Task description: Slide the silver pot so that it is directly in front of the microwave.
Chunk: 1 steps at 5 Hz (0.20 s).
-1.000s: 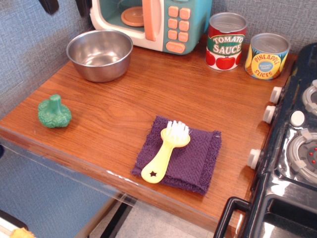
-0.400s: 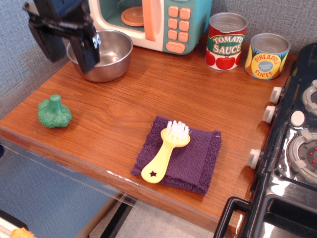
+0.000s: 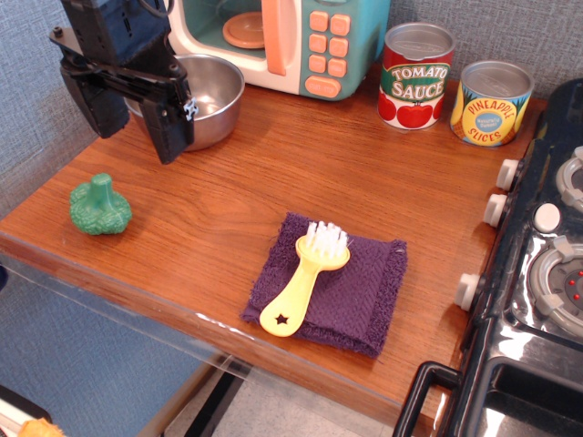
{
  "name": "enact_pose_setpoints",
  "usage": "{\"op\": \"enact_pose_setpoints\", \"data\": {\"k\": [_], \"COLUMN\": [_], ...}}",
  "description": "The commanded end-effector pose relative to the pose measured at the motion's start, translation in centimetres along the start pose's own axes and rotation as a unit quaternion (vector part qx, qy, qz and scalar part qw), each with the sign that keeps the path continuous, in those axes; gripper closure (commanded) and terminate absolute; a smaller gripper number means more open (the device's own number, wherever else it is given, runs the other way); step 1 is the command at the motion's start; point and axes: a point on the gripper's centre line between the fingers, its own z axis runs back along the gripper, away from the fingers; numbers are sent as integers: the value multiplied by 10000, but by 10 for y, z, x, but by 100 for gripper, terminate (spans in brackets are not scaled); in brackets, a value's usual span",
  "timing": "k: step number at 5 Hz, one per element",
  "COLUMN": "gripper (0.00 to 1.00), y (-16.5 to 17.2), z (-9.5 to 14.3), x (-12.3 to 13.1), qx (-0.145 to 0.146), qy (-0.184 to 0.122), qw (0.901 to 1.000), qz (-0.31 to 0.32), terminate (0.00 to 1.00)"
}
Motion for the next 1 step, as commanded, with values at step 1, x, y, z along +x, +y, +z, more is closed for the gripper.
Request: {"op": "enact_pose_setpoints", "data": {"k": [1], "gripper": [0], "y": [8], "z": [15], "x": [-7], "qx": [80], "qy": [-170], "qw": [9998], "qz": [-29], "terminate": [100]}}
